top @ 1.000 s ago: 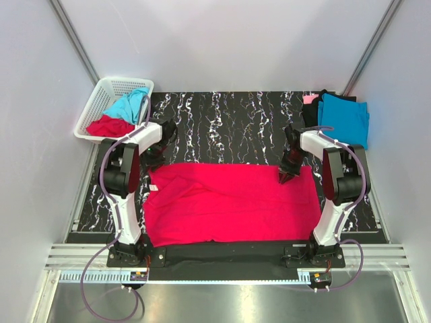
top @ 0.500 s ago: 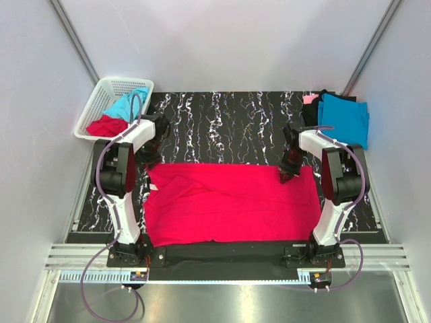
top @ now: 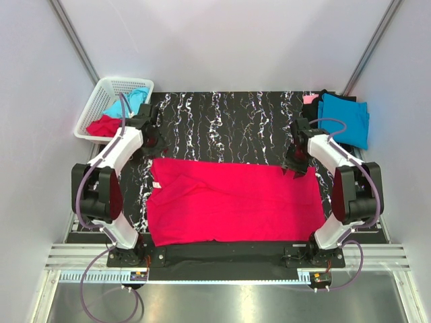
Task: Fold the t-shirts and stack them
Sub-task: Fold the tshirt
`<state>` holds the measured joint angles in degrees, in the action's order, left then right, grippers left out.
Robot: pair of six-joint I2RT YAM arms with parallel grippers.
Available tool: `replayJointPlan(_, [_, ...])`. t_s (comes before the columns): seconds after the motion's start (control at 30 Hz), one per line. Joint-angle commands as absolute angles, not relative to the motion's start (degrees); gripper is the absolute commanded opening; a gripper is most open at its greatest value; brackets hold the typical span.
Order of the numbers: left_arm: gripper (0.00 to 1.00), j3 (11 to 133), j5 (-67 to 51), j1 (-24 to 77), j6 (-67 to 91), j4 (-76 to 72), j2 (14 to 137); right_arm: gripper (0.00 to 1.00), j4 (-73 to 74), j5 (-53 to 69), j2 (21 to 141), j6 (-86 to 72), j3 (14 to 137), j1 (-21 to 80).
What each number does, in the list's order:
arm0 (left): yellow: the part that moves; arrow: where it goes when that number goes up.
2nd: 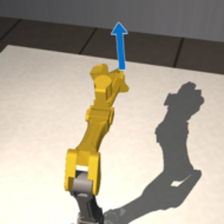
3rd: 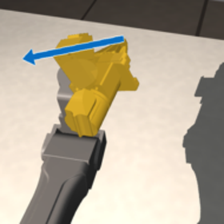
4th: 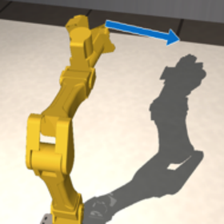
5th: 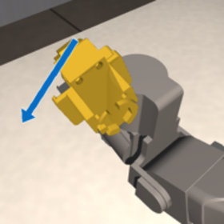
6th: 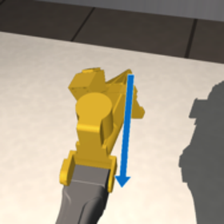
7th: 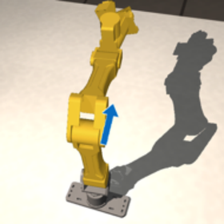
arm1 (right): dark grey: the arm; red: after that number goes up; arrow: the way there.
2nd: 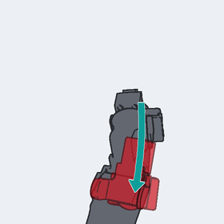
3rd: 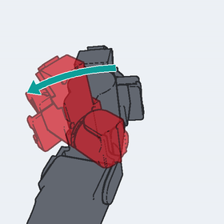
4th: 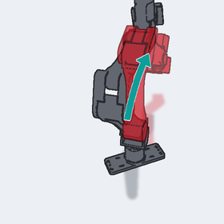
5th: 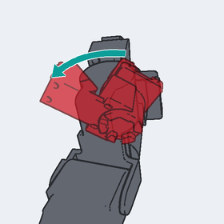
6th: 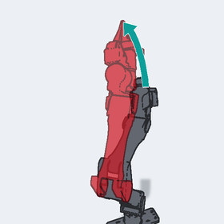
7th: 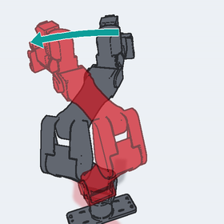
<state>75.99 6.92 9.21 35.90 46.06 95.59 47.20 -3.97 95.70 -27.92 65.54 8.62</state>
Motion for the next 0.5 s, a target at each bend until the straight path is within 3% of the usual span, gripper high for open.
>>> replayJointPlan(0.0, [0.46,73.22,0.36,12.90,34.28,43.07,94.13,0.50,45.35,-6.41,93.34,-26.81,65.04,8.70])
replayJointPlan(0.17, [0.46,73.65,2.72,19.42,36.29,42.89,97.89,0.62,44.65,-6.68,94.66,-25.93,63.90,9.05])
replayJointPlan(0.47, [0.43,76.64,7.73,20.13,39.20,44.56,104.94,0.65,45.61,-6.41,99.57,-24.00,64.16,9.05])
